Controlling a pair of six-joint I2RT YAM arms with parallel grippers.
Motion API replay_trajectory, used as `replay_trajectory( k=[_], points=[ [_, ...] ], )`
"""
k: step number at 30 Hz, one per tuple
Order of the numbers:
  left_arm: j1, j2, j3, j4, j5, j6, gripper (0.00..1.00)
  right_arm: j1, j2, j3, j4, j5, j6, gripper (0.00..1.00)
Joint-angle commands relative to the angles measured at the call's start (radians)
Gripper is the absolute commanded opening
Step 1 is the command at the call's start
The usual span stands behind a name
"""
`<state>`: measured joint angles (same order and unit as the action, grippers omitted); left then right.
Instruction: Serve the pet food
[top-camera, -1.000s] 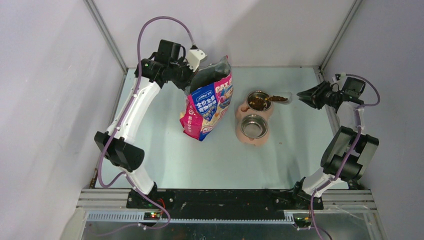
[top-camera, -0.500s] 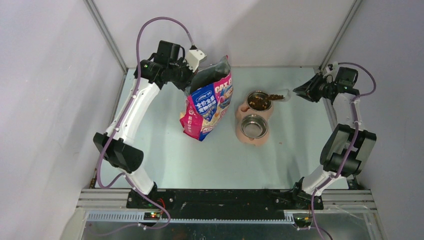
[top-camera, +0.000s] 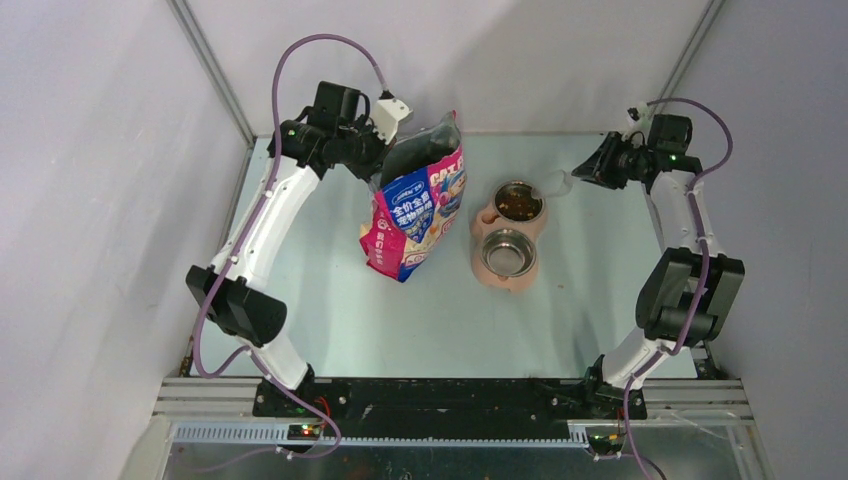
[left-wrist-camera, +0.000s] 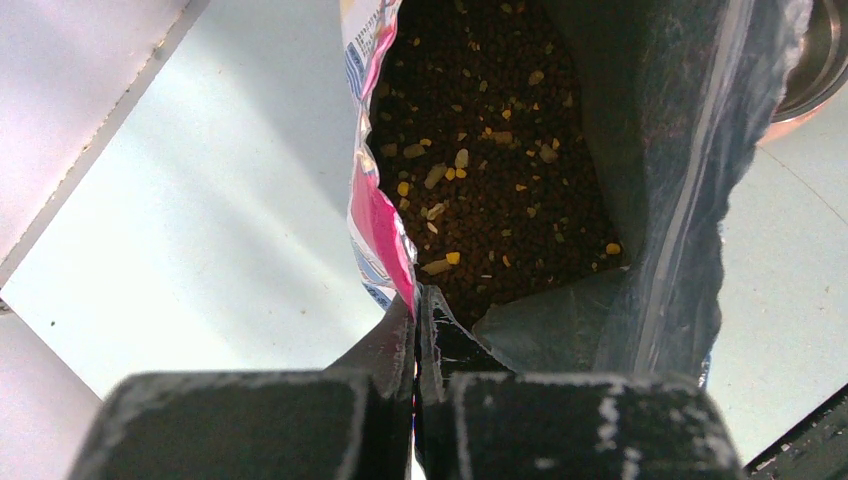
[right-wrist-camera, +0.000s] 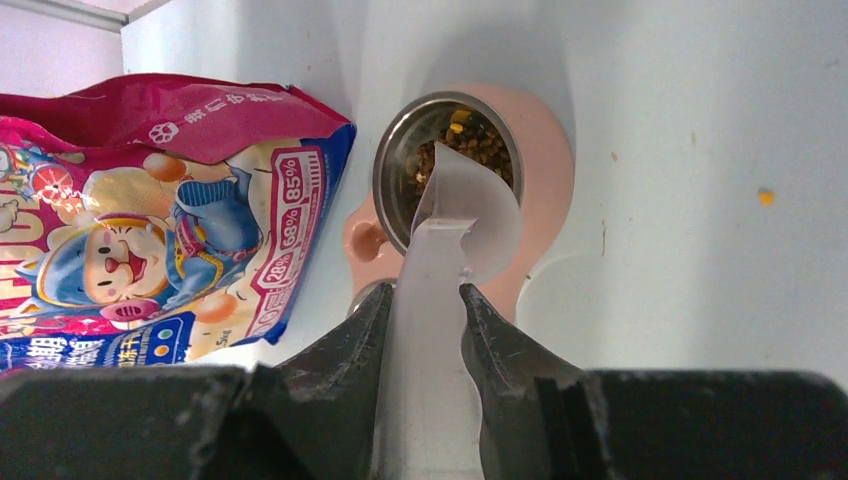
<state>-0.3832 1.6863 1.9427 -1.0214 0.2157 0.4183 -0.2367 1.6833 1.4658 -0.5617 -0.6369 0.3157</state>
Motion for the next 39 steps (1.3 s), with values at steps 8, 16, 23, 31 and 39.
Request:
replay_trajectory(
  k=[8,16,23,31,39],
  points=[
    [0.006,-0.088,0.007,0.049,0.040,-0.018,0.00,0.111,-0.018,0.097,-0.025,0.082,-0.160,0.00],
    [0.005,-0.092,0.012,0.054,0.049,-0.033,0.00,0.175,-0.052,0.166,-0.091,0.187,-0.310,0.00],
    [0.006,-0.082,0.019,0.062,0.063,-0.057,0.00,0.139,-0.074,0.207,-0.147,0.141,-0.344,0.00],
    [0.006,-0.014,0.085,0.136,-0.008,-0.231,0.42,0.137,-0.115,0.230,-0.181,0.075,-0.343,0.00],
    [0.004,0.106,0.178,0.137,-0.116,-0.335,0.52,0.205,-0.135,0.301,-0.188,0.080,-0.343,0.00]
  ],
)
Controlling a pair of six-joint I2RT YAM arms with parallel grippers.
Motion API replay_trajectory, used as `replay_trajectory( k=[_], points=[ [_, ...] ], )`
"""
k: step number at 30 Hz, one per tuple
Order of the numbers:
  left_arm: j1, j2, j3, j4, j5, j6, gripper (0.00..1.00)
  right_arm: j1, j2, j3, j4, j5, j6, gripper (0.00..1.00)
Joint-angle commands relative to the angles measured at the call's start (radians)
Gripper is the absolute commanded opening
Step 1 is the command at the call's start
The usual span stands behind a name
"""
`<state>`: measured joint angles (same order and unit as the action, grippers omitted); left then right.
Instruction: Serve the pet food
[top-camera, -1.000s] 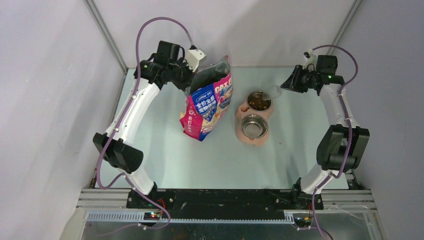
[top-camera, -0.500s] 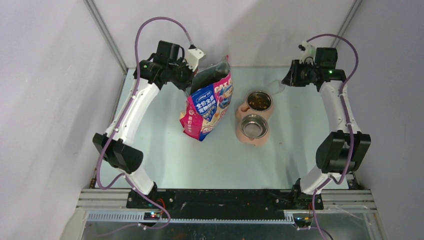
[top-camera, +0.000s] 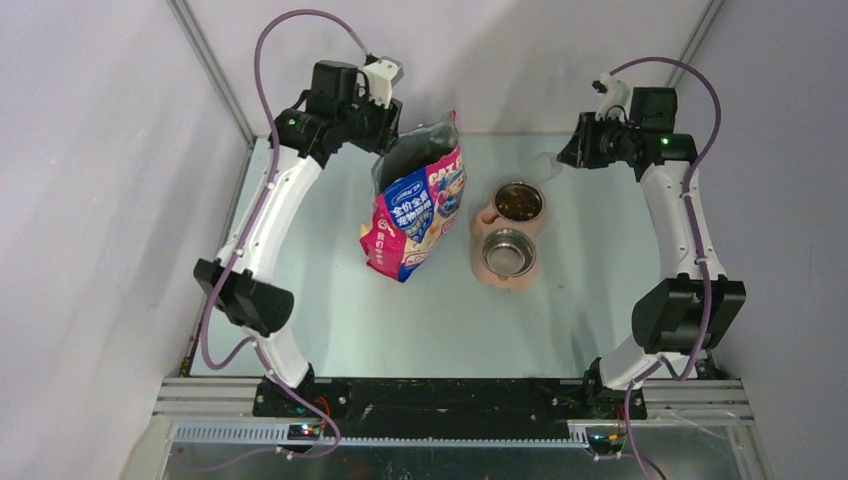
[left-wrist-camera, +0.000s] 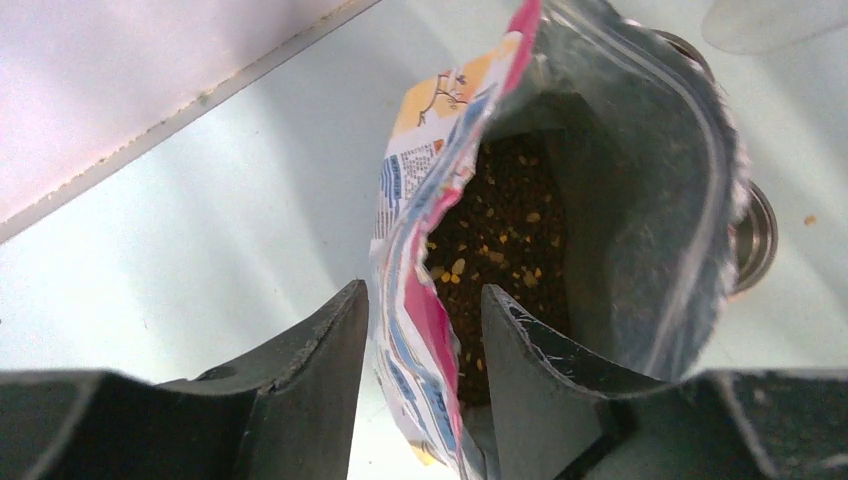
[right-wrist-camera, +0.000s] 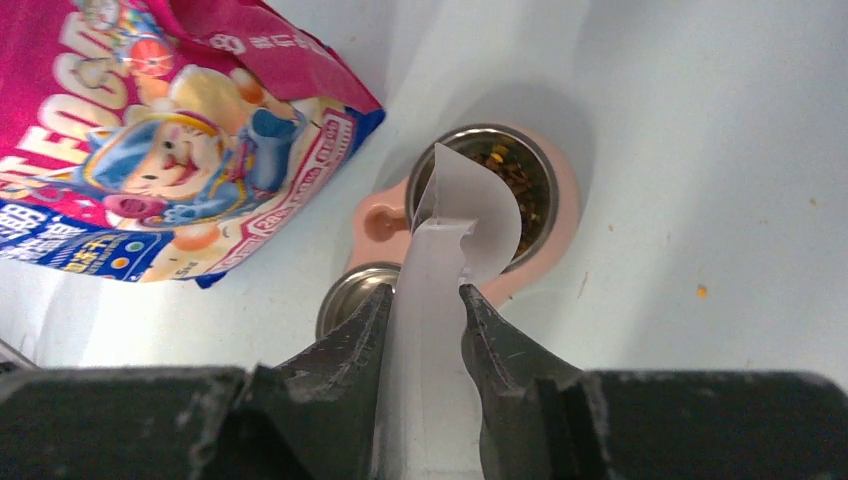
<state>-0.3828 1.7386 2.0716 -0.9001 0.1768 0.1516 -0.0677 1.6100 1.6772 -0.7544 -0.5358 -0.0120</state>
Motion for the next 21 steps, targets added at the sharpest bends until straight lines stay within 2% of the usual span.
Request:
replay_trajectory(
  k=[1,7,9,13,16,18,21],
  points=[
    [0.004,0.059,0.056,0.006,-0.087,-0.064,0.52,0.046,-0.063,0.099,0.004,-0.020,-0.016,0.00],
    [0.004,0.096,0.099,-0.081,-0.055,-0.047,0.52,0.101,-0.045,0.226,0.039,-0.019,0.033,0.00],
    [0.004,0.090,0.084,-0.082,-0.055,-0.043,0.46,0.131,-0.028,0.279,0.068,-0.018,0.068,0.00],
    [0.004,0.078,0.069,-0.079,-0.051,-0.045,0.26,0.214,0.025,0.404,0.123,0.005,0.094,0.00],
    [0.005,0.079,0.066,-0.076,-0.053,-0.061,0.05,0.319,0.071,0.523,0.176,0.042,0.084,0.00],
    [0.005,0.082,0.072,-0.075,-0.051,-0.077,0.01,0.401,0.125,0.621,0.167,0.118,0.012,0.00],
    [0.005,0.076,0.078,-0.071,-0.040,-0.092,0.00,0.489,0.193,0.721,0.144,0.132,-0.055,0.00]
  ],
)
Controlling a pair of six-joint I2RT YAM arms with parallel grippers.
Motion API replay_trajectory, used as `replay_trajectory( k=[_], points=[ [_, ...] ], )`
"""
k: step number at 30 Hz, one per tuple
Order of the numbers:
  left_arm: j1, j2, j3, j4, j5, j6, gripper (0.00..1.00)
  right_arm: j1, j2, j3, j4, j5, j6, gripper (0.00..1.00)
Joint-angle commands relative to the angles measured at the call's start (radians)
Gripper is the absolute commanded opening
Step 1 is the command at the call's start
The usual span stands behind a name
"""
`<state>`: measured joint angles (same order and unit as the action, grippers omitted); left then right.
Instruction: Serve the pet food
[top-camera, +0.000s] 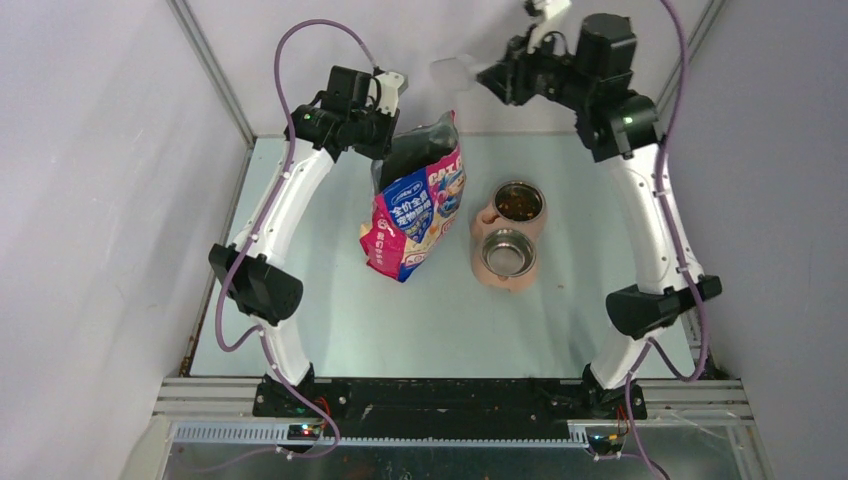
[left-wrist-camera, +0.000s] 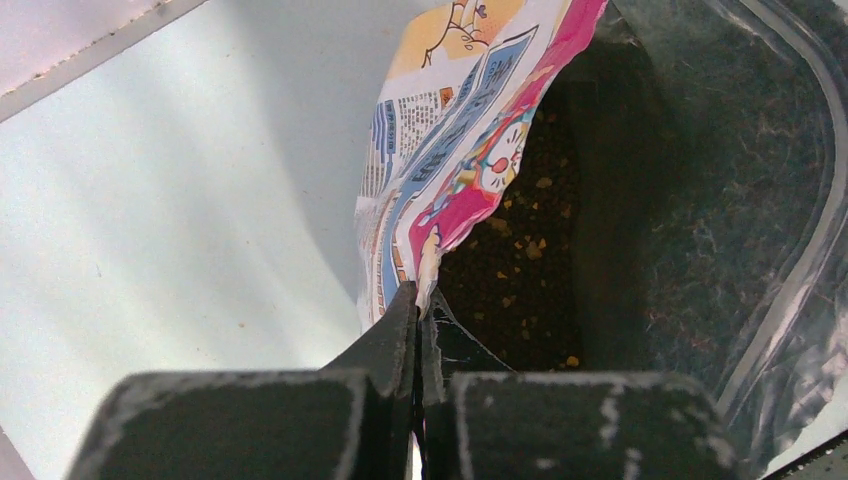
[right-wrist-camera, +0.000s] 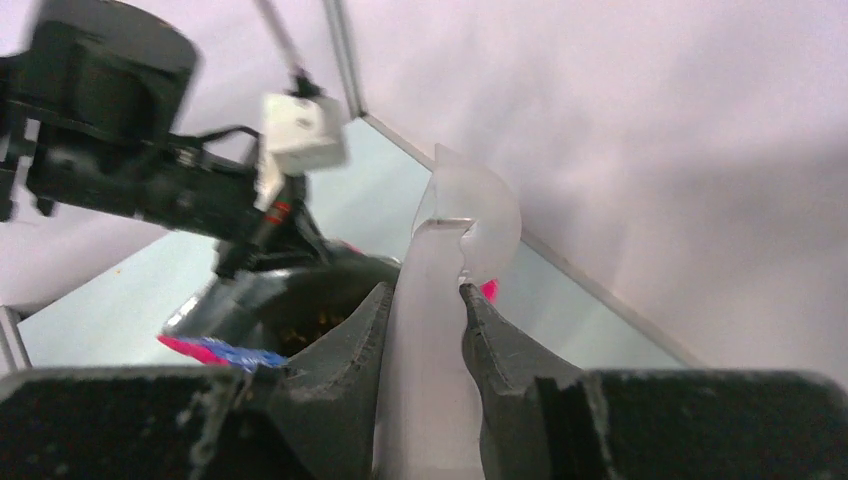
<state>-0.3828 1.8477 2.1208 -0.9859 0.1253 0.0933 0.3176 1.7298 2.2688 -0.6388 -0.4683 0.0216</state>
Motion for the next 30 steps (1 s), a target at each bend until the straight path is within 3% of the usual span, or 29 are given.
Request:
replay_trajectory(
  k=[1,3,11,17,30],
  points=[
    [0.005,-0.036,0.029,0.019,0.013,-0.037,0.00,0.111,0.083,0.139,-0.003,0.047,-0.091,0.00],
    [0.005,-0.046,0.028,0.025,0.007,-0.043,0.00,0.122,0.095,0.147,-0.052,0.026,-0.093,0.00],
    [0.004,-0.066,0.021,0.040,0.035,-0.065,0.00,0.134,0.000,-0.079,-0.104,-0.082,-0.103,0.00],
    [-0.002,-0.064,0.059,0.049,0.063,-0.068,0.00,0.158,-0.032,-0.168,-0.150,-0.080,-0.133,0.00],
    [-0.077,-0.087,0.069,0.101,0.225,-0.052,0.00,0.177,0.001,-0.132,-0.375,0.011,-0.247,0.00]
  ],
)
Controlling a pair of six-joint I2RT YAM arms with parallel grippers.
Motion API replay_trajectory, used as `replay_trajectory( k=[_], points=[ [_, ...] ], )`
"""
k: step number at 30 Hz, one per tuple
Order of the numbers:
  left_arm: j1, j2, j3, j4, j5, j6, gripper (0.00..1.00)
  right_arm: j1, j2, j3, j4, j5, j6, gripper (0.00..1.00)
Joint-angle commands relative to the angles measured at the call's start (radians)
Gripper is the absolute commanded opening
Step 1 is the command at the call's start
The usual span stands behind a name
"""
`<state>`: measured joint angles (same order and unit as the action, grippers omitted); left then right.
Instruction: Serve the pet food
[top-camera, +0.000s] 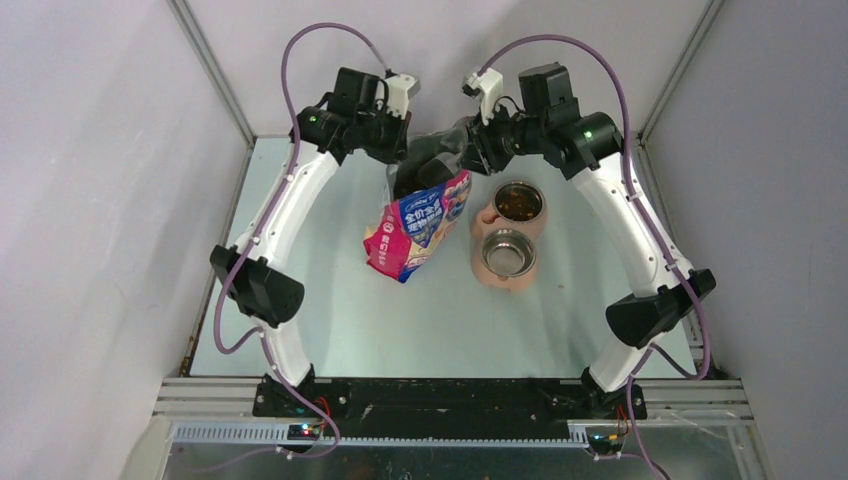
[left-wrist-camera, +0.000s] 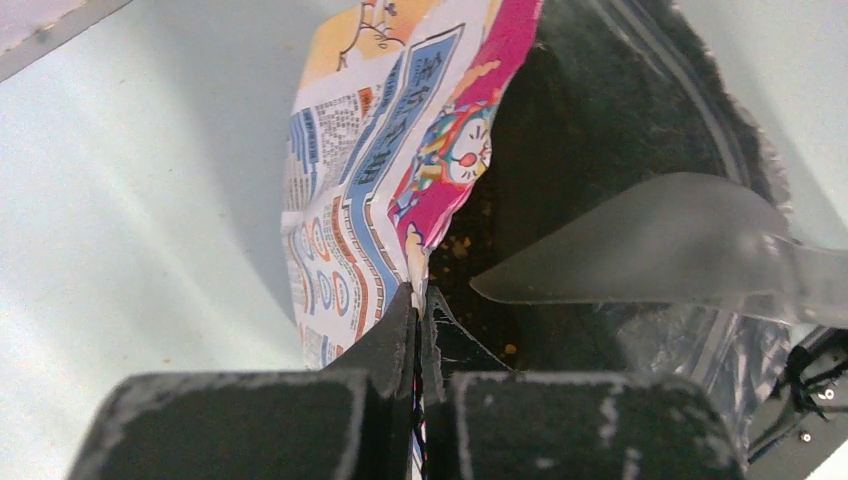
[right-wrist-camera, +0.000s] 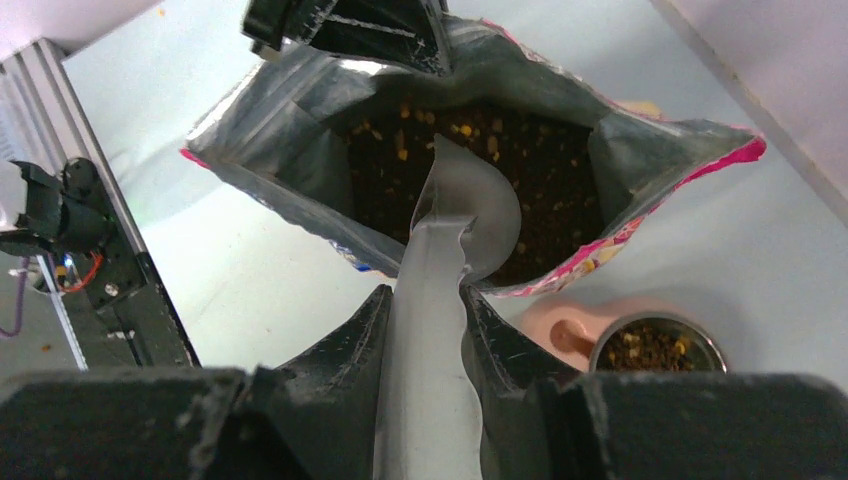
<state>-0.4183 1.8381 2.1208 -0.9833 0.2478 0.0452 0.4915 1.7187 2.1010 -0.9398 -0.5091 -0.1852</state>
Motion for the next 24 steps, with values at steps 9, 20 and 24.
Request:
replay_trajectory(
  k=[9,20,24],
  points=[
    [-0.065,-0.069,0.076,0.130,0.191,-0.091,0.00,0.008,0.116,0.126,-0.159,0.160,0.017,0.00],
    [-0.065,-0.079,0.023,0.169,0.267,-0.143,0.00,0.024,0.243,0.196,-0.124,0.240,0.054,0.00],
    [-0.067,-0.081,0.015,0.169,0.281,-0.142,0.00,0.019,0.302,0.219,-0.124,0.270,0.060,0.00]
  ],
)
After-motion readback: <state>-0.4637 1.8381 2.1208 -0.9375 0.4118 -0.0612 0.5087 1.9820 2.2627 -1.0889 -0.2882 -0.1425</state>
